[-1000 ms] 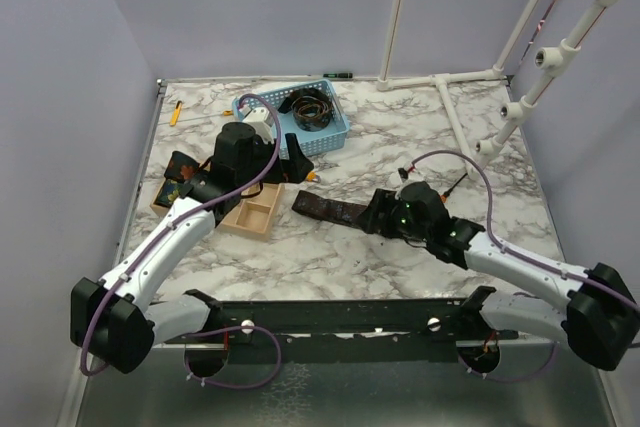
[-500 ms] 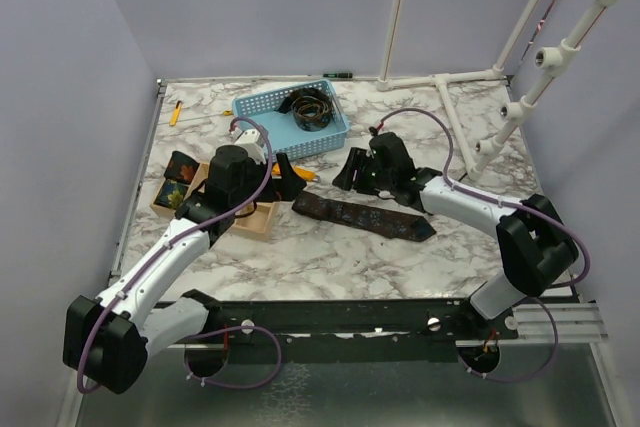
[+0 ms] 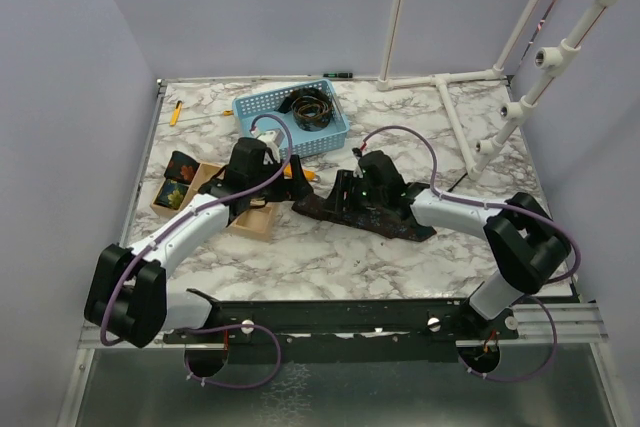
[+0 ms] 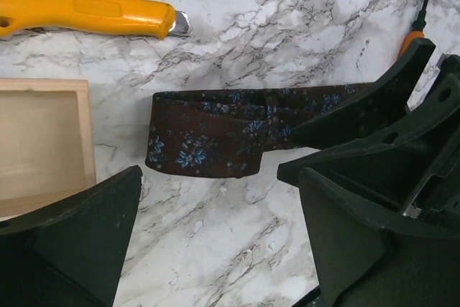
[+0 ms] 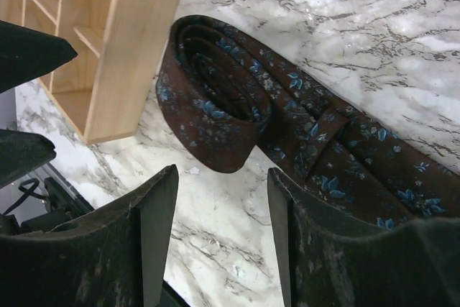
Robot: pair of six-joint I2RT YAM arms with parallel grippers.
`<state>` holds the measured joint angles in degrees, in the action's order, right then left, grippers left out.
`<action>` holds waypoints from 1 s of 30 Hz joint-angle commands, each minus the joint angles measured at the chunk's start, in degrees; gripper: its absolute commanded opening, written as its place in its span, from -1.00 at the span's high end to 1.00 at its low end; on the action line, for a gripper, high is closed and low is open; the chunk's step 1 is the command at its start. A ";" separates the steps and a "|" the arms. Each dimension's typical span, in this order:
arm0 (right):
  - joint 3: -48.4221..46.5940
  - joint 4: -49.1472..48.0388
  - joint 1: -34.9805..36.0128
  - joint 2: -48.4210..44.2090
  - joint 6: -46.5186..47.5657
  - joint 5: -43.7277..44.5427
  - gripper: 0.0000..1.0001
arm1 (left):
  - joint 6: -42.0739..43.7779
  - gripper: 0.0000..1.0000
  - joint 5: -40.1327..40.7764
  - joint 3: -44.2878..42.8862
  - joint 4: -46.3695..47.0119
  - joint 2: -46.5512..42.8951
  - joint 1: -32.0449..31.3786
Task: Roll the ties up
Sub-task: Roll the tie at the center of the board.
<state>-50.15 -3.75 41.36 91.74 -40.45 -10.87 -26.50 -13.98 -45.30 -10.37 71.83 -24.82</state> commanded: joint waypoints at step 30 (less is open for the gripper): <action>-1.77 -2.12 -3.77 10.66 -0.25 2.72 0.04 | 4.95 -0.72 -1.58 -8.63 1.16 18.93 1.03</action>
<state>-52.56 -5.26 38.70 101.16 -41.08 -9.28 -23.49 -17.15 -51.27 -9.91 89.17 -24.36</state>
